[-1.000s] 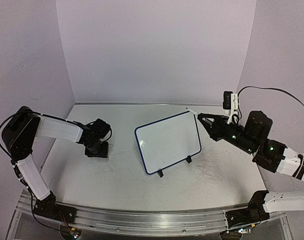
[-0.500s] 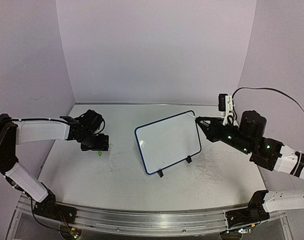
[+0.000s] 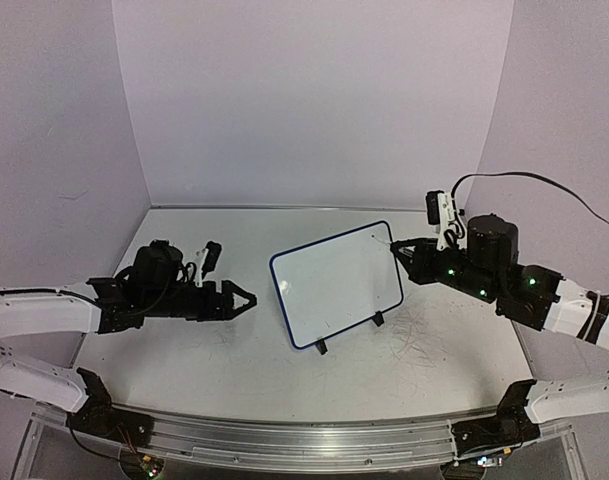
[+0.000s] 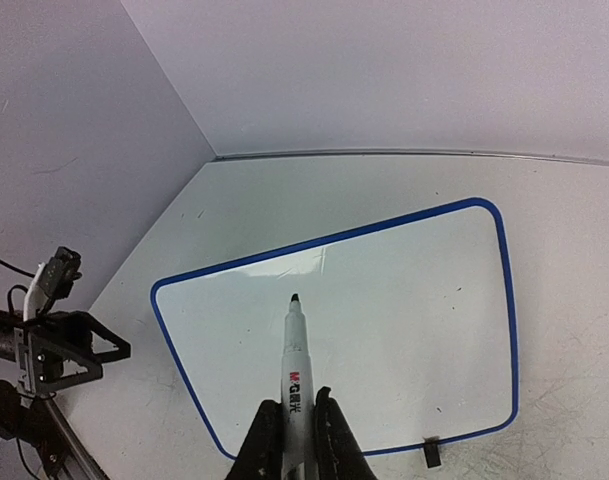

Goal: Write a sentence on the whiteboard
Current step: Move the whiteboard to the center of the board.

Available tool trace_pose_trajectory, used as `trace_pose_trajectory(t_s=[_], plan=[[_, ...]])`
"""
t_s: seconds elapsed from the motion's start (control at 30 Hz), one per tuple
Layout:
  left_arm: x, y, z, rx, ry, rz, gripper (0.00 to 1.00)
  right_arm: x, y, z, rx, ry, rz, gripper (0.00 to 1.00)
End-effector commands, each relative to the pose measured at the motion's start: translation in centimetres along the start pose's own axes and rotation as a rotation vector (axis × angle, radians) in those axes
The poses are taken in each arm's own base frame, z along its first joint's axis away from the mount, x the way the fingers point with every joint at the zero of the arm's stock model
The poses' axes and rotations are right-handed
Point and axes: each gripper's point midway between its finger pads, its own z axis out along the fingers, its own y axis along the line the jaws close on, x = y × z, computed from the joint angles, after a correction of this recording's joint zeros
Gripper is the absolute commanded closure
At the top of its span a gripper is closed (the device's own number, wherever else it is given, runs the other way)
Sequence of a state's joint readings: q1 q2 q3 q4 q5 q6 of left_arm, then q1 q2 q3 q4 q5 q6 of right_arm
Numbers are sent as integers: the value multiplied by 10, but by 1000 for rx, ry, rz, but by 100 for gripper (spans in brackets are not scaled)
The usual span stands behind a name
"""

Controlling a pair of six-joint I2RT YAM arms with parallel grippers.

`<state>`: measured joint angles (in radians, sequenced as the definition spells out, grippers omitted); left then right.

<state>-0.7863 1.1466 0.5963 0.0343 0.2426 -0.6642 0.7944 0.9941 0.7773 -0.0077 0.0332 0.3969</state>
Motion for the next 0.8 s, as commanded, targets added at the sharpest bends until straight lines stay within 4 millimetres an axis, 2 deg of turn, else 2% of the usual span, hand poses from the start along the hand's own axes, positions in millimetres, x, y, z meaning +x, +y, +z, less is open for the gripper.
trace_pose_trajectory(t_s=[0.0,0.13,0.23,0.43,0.63,0.77], plan=[[-11,-38,17,175,-87,-1,21,-20,13,-3,-33,-22,4,100],[-10,-45,29,240,-95,-14,25,-19,26,-8,-110,-6,12,100],[-8,-48,40,247,-85,5,22,-22,33,-12,-155,-25,2,100],[-6,-32,63,185,-86,8,18,-28,38,-16,-180,-56,-41,100],[-9,-26,72,160,-99,23,24,-37,46,-15,-214,-86,-67,100],[-8,-31,83,179,-73,53,24,-44,52,-12,-231,-101,-80,100]])
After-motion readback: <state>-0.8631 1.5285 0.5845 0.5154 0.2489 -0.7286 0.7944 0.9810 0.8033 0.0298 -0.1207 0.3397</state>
